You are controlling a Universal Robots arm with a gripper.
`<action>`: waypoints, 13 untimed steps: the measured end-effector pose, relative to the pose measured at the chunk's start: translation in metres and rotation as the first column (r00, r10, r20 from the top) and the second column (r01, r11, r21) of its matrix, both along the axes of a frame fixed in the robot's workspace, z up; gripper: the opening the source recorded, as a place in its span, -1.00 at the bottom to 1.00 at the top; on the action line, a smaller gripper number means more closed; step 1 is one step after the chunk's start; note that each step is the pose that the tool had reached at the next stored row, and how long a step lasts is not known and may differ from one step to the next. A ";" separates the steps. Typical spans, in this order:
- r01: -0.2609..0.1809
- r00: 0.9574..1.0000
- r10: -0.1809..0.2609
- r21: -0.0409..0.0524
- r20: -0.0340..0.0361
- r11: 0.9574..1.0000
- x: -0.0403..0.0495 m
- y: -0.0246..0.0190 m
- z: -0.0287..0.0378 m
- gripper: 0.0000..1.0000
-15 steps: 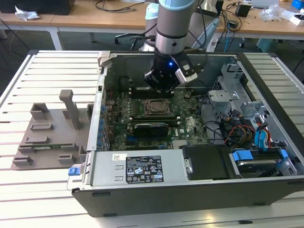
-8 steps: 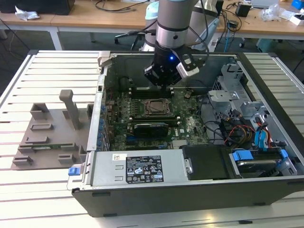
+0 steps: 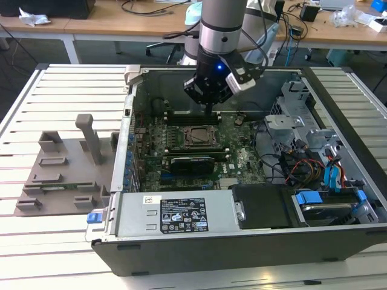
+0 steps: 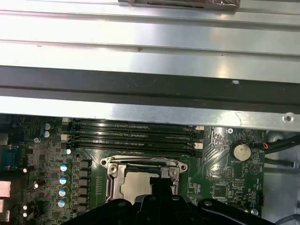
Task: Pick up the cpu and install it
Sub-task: 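Install the first cpu locking lever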
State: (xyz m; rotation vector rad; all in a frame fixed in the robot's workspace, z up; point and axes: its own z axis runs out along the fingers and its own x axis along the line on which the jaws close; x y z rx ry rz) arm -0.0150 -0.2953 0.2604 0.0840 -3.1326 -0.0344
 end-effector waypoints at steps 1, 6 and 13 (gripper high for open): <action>0.000 1.000 0.000 0.000 0.000 1.000 0.0000 0.0000 0.0012 -0.79; 0.000 1.000 0.000 0.000 0.000 1.000 0.0000 0.0000 0.0069 -0.79; 0.000 1.000 0.000 0.000 0.000 1.000 0.0000 0.0000 0.0212 -0.79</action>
